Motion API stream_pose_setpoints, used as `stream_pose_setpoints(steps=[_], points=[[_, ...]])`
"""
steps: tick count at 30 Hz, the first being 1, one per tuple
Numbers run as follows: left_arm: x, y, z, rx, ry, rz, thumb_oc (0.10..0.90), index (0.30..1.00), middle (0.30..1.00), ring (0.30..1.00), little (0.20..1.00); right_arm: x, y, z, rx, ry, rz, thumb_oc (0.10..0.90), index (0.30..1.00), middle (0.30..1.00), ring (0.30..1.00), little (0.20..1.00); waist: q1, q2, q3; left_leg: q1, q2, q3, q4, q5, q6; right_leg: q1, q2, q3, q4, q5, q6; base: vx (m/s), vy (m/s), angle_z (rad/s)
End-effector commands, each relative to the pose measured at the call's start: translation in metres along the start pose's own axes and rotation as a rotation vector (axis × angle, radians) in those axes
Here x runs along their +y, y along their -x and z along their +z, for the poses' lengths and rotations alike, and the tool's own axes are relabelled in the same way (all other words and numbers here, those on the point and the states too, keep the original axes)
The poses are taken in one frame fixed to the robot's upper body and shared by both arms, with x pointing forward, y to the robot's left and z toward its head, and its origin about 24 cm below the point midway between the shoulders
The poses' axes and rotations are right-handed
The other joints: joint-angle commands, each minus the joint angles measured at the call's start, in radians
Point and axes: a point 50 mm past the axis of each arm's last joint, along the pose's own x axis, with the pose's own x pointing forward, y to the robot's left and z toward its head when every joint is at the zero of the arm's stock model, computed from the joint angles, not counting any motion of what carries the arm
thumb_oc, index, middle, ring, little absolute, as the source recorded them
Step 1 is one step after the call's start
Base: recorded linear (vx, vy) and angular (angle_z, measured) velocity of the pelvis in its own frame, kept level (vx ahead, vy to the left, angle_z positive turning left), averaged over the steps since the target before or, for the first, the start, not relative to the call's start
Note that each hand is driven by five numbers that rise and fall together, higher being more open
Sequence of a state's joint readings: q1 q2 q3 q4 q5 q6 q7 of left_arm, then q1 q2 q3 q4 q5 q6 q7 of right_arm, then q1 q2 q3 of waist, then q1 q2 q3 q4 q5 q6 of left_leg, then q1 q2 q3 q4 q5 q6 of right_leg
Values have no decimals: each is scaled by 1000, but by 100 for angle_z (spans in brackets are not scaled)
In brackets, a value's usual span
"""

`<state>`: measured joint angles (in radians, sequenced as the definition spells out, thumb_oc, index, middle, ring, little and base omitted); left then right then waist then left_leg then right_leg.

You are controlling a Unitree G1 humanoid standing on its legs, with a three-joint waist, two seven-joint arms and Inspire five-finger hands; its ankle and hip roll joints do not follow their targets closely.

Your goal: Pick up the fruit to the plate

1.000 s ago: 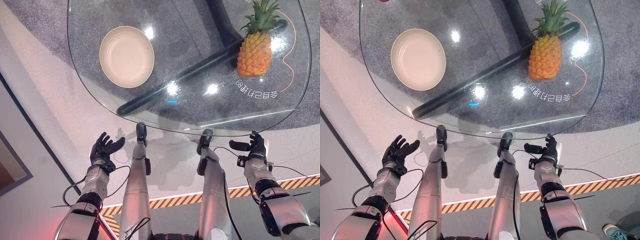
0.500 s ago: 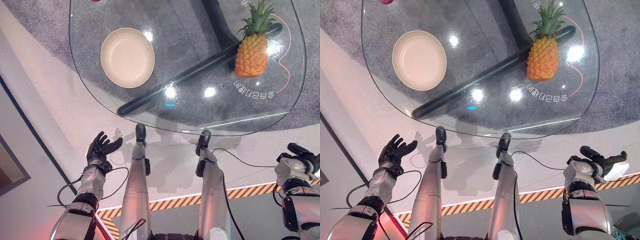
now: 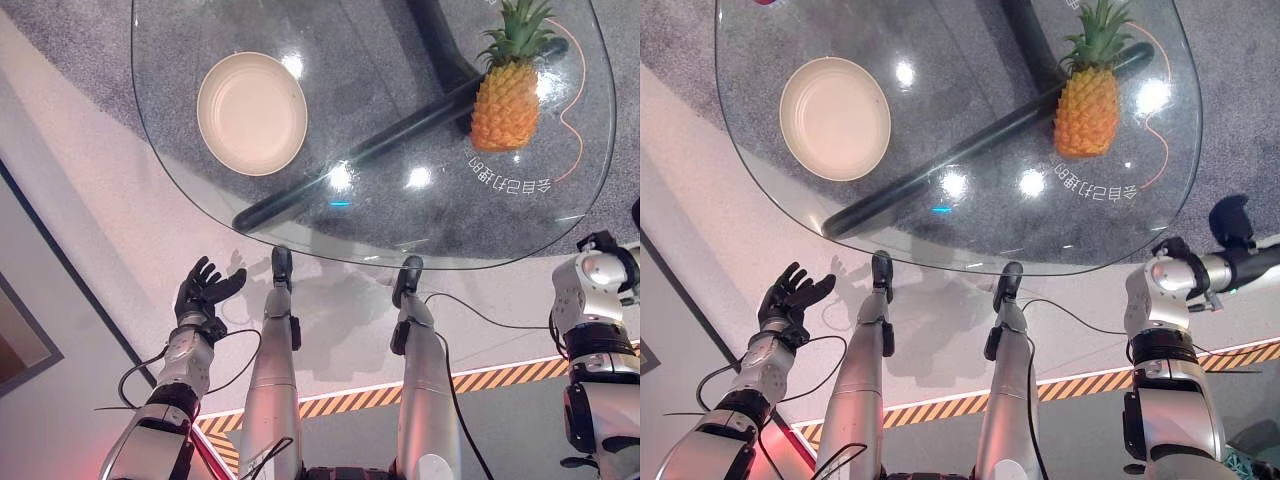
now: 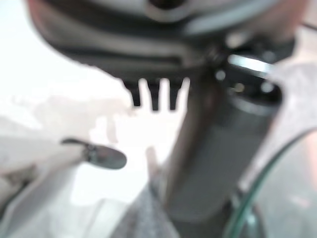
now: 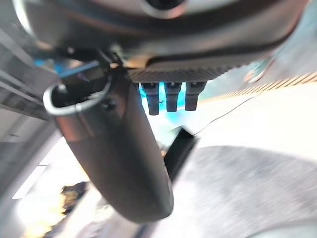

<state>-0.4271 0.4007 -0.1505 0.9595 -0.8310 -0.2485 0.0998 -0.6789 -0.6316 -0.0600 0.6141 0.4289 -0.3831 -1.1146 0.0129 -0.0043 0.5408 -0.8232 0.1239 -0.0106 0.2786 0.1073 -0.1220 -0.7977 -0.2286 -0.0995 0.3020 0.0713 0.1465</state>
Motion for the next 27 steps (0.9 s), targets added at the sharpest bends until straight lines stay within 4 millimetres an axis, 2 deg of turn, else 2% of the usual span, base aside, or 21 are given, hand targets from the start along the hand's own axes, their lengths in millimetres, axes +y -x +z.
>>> stream_pose_setpoints(steps=[1,5,12,27], points=[[28,12,-16,15,12,97,800,900,900,900,900,3,-13,52,-281,-85,53,800,900,900,900,900,-4,-23,-21,3,-44,-22,101,-125,36,-6,16,-27,-12,14,0,-9,35,-1],[28,14,-19,14,27,93,800,900,900,900,900,23,13,65,-314,-118,266,800,900,900,900,900,-9,-21,-21,5,-45,-15,91,-118,36,-8,15,-24,-16,10,-3,-9,42,-1],[31,20,-27,15,37,91,800,900,900,900,900,40,46,61,-267,-81,568,800,900,900,900,900,-12,-22,-21,18,-45,-3,72,-105,34,4,13,-29,-20,2,-8,0,0,0],[25,24,-37,27,47,77,800,900,900,900,900,50,73,62,-217,-102,760,800,900,900,900,900,-12,-14,-21,34,-47,15,43,-87,31,12,12,-37,-22,-7,-16,0,5,-2]])
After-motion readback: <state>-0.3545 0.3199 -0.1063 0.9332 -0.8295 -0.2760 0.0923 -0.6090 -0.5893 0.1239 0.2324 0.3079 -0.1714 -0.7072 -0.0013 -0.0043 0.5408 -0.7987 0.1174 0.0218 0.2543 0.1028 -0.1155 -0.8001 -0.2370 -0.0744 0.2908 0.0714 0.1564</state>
